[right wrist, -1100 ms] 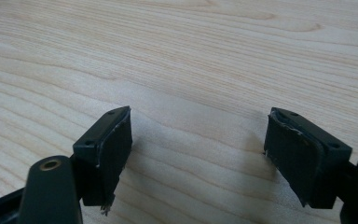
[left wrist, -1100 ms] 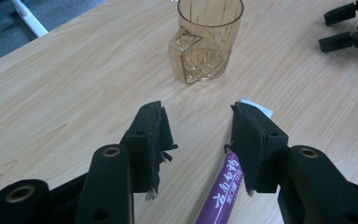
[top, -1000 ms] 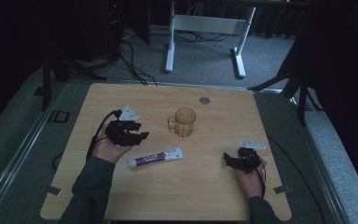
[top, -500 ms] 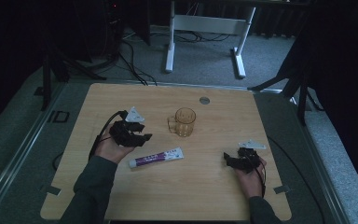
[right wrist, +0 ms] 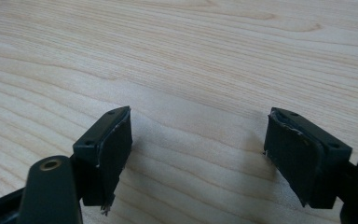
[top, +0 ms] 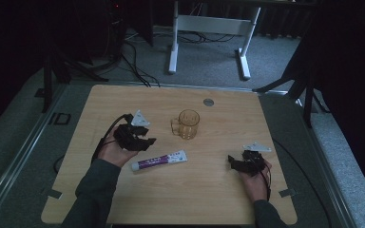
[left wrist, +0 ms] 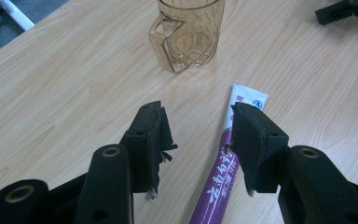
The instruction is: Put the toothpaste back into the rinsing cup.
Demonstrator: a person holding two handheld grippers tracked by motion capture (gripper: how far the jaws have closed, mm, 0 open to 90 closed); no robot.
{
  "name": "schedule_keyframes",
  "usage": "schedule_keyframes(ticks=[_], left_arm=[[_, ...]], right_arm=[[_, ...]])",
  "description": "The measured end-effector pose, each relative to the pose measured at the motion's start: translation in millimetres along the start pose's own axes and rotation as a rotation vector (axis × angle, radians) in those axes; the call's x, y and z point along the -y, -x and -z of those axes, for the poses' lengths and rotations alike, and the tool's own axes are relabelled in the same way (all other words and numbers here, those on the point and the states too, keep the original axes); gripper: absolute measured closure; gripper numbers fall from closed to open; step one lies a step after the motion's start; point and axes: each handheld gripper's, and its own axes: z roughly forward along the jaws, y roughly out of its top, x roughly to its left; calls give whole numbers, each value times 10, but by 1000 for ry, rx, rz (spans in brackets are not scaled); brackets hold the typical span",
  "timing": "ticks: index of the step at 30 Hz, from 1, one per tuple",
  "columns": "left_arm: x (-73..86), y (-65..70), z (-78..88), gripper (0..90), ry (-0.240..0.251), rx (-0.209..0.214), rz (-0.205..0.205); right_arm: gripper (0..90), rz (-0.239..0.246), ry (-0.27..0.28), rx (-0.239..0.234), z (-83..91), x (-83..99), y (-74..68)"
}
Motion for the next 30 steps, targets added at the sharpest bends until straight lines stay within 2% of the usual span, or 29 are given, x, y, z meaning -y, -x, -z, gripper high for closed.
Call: schedule_keyframes(ticks=[13, 26, 30], left_arm=[[-18, 40, -49, 532, -38, 6, -26], [-33, 72, -105, 537, -70, 34, -45], [-46, 97, -146, 537, -95, 47, -56]], right_arm=[[231, 0, 0, 0, 0, 0, 0], [231, 0, 1, 0, -1, 0, 0], [231, 0, 1, 0, 0, 0, 0]])
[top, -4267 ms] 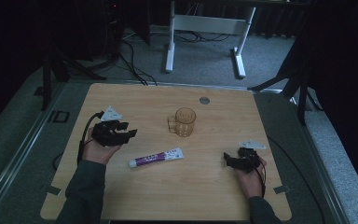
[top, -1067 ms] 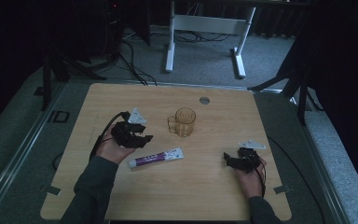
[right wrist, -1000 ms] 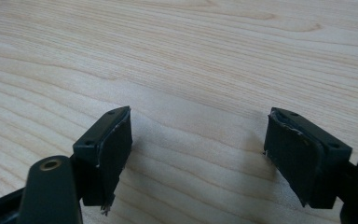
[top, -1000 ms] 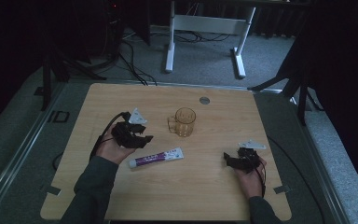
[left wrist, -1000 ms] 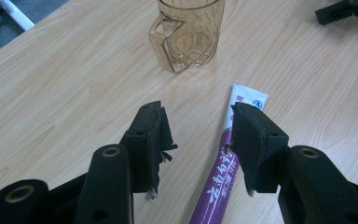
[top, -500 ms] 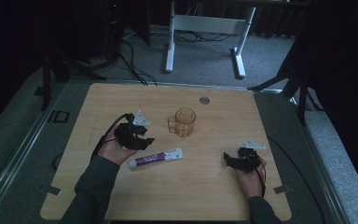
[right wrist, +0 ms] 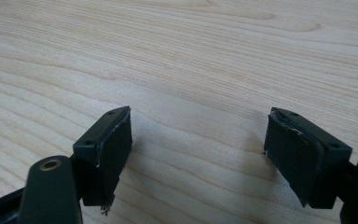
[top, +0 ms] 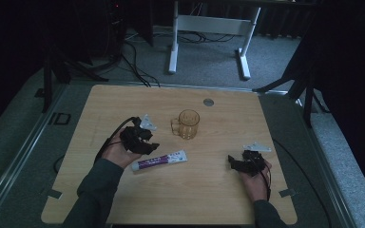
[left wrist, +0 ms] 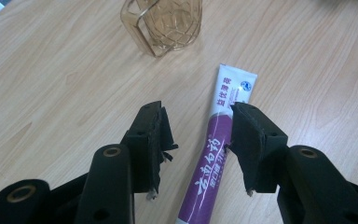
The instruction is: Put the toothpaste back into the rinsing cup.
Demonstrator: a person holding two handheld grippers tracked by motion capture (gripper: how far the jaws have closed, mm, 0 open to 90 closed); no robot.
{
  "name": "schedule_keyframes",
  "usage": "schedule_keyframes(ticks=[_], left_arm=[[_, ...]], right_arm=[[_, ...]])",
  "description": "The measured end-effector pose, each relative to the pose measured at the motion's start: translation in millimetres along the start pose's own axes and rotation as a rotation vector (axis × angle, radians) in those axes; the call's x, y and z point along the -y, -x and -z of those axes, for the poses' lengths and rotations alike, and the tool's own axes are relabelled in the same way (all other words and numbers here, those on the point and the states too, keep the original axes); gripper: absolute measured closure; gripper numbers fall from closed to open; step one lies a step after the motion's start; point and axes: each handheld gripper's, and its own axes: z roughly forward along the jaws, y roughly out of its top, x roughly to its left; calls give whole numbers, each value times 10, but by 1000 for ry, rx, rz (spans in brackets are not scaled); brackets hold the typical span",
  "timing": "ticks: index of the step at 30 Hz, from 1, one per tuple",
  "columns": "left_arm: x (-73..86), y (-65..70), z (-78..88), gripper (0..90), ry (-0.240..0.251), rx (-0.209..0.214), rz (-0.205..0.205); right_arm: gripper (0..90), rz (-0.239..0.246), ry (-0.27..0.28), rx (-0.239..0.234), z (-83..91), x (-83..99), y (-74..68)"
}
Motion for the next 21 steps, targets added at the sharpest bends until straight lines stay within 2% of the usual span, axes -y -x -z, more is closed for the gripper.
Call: schedule_keyframes(ticks=[16, 21], left_arm=[[-38, 52, -104, 534, -68, 15, -38], [-53, 83, -161, 533, -103, 23, -63]], right_arm=[[231, 0, 0, 0, 0, 0, 0], [232, -1, 0, 0, 0, 0, -1]])
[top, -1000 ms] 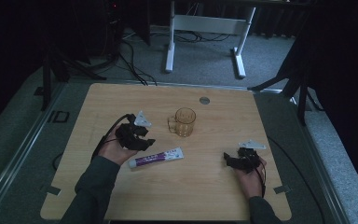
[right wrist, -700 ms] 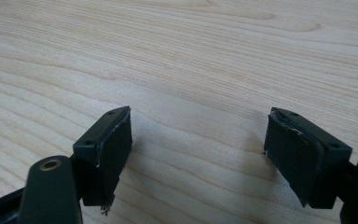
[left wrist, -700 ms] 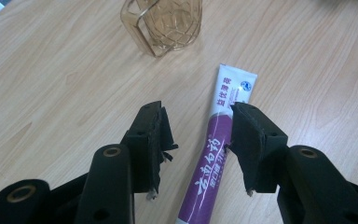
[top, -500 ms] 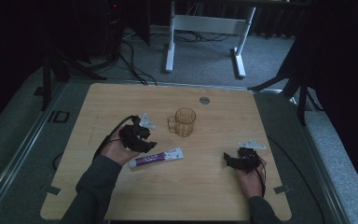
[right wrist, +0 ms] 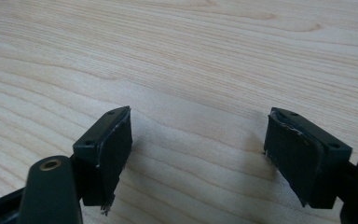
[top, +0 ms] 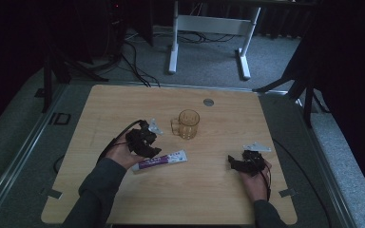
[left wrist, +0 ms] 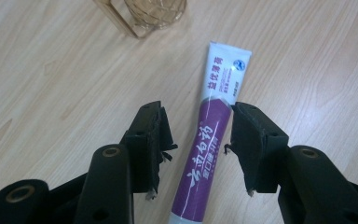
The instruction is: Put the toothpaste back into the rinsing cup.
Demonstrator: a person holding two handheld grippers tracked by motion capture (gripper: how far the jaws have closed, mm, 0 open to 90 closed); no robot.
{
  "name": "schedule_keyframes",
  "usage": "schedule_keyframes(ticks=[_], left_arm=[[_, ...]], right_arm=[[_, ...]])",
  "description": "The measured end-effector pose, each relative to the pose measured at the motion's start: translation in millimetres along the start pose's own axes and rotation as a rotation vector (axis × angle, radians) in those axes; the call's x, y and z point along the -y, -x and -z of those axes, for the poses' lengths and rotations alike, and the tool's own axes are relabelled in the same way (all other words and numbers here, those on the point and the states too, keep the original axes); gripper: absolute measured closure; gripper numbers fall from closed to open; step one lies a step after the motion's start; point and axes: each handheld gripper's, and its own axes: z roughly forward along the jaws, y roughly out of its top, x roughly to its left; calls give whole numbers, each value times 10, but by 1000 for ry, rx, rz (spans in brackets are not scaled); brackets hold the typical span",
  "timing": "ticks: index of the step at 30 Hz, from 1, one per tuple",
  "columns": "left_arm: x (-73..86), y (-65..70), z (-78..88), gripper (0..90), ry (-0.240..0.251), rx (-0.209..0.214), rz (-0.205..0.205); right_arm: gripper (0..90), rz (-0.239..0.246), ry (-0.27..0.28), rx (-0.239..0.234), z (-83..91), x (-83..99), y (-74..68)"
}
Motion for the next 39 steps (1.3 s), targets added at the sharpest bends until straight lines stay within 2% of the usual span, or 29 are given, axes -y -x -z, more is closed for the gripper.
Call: schedule_keyframes(ticks=[7, 20, 27, 39], left_arm=[[-37, 41, -75, 545, -39, 16, -31], [-103, 61, -204, 562, -111, 17, -70], [-109, 61, -267, 570, -136, 18, -74], [-174, 87, -350, 588, -197, 12, -106]], right_arm=[[231, -1, -1, 0, 1, 0, -1], [231, -1, 0, 0, 0, 0, 0], [231, -1, 0, 0, 0, 0, -1], [231, 0, -1, 1, -3, -3, 0]])
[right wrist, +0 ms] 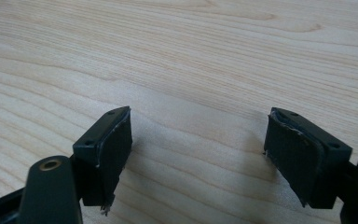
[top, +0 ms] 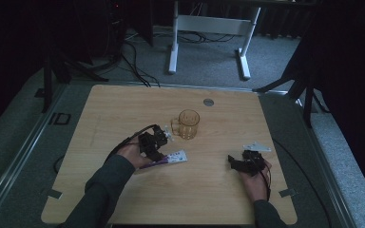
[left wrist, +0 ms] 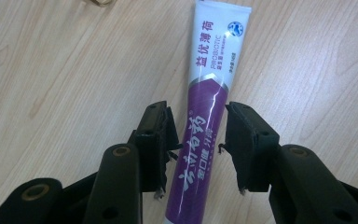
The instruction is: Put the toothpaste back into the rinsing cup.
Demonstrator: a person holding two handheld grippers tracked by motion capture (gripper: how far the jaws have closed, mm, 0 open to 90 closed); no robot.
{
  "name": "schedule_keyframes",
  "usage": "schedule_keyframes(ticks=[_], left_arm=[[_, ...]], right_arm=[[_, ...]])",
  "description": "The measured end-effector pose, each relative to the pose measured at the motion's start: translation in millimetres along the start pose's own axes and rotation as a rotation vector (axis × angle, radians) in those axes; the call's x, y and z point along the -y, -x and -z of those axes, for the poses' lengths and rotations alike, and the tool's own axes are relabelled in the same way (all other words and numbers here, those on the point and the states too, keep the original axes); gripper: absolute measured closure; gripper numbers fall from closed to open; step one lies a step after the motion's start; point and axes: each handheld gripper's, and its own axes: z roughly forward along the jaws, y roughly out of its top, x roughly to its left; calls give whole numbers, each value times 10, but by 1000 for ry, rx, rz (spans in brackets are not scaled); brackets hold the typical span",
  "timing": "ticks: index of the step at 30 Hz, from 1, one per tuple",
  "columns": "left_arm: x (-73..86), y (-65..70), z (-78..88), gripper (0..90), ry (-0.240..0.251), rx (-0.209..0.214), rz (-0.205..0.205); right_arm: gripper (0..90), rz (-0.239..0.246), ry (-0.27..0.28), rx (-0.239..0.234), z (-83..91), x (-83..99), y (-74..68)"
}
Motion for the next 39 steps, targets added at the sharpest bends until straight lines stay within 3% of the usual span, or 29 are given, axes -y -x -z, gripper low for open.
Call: schedule_keyframes(ticks=[16, 39], left_arm=[[-118, 70, -153, 590, -90, -2, -41], [-153, 95, -385, 607, -226, 15, -74]], right_arm=[[231, 1, 0, 0, 0, 0, 1], [231, 1, 0, 0, 0, 0, 1]])
